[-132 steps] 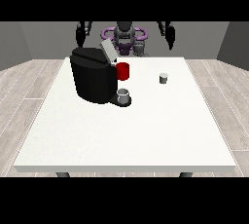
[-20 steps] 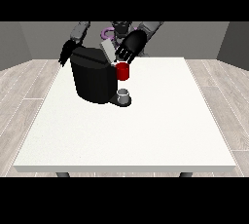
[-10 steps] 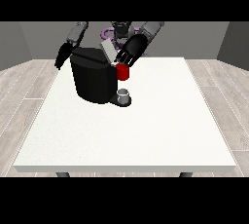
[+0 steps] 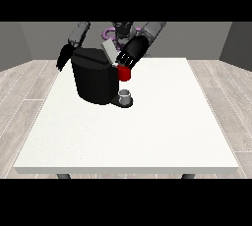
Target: Insert the coffee pod into the coffee machine and close the lid
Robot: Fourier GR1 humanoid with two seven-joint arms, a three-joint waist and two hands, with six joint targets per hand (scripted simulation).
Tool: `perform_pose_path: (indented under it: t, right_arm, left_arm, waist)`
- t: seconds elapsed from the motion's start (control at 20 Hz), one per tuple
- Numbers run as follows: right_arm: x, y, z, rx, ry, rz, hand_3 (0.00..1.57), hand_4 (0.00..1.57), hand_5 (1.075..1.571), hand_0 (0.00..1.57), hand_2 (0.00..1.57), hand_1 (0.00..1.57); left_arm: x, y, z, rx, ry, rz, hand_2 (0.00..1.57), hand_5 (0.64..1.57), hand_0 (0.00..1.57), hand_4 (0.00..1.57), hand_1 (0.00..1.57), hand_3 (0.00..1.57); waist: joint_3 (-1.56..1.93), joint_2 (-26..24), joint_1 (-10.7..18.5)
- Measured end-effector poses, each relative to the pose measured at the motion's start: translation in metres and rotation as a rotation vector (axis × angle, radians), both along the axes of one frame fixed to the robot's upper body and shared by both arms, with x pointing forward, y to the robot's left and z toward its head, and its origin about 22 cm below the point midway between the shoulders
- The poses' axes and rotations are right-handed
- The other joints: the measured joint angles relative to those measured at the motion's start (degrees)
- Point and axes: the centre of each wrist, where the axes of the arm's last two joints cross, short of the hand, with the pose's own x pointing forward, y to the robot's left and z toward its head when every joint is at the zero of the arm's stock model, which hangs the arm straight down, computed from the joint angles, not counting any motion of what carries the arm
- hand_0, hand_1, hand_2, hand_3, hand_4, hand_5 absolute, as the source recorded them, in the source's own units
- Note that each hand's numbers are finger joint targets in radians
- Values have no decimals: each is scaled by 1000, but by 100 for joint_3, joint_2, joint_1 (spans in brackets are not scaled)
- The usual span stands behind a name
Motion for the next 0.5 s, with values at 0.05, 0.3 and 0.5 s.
perform_pose_path:
  t: [0.05, 0.3, 0.5]
  right_arm:
    - [1, -3, 0, 0, -1, -7, 0, 0, 1571, 0, 0, 0]
    - [0, 10, 2, 1, -1, -2, 0, 0, 1571, 0, 0, 0]
    - [4, 3, 5, -4, -5, -4, 0, 0, 1571, 0, 0, 0]
  left_arm:
    - [0, -2, 3, 0, -7, -6, 1261, 1571, 1225, 376, 1225, 1206]
    - [0, 2, 9, -4, -27, 6, 1224, 1571, 1198, 355, 1198, 1168]
    - [1, -3, 9, -1, -56, 9, 1255, 1571, 1241, 290, 1241, 1199]
  waist:
    - [-1, 8, 15]
    - [-1, 43, -56]
    - [-1, 93, -38]
